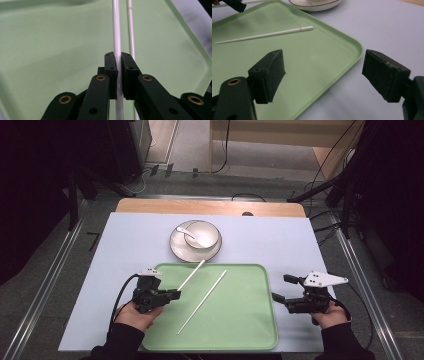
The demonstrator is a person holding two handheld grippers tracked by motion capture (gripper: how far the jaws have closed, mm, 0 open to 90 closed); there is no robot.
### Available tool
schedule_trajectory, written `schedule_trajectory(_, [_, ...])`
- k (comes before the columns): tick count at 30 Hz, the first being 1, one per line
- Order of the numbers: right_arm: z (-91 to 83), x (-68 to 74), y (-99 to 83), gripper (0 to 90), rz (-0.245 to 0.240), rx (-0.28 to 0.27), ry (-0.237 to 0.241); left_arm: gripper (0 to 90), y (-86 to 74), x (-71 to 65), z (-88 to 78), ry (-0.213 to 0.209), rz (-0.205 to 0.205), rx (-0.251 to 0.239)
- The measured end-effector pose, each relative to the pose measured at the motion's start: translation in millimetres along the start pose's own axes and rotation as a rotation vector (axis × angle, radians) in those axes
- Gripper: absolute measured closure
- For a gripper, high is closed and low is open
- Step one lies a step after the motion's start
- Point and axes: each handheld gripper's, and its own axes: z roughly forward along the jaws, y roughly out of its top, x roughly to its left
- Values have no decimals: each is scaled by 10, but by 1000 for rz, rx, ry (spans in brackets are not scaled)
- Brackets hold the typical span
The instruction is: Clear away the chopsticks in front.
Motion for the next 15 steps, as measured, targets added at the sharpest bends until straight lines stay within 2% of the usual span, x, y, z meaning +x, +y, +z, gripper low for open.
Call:
schedule_trajectory(9, [4,1,0,187,1,2,2,854,-39,-7,260,10,23,65])
schedule_trajectory(11, [5,2,0,187,0,3,2,854,-40,-26,314,18,39,74])
schedule_trajectory(15, [10,1,-2,187,-1,5,3,851,-35,-43,425,20,37,75])
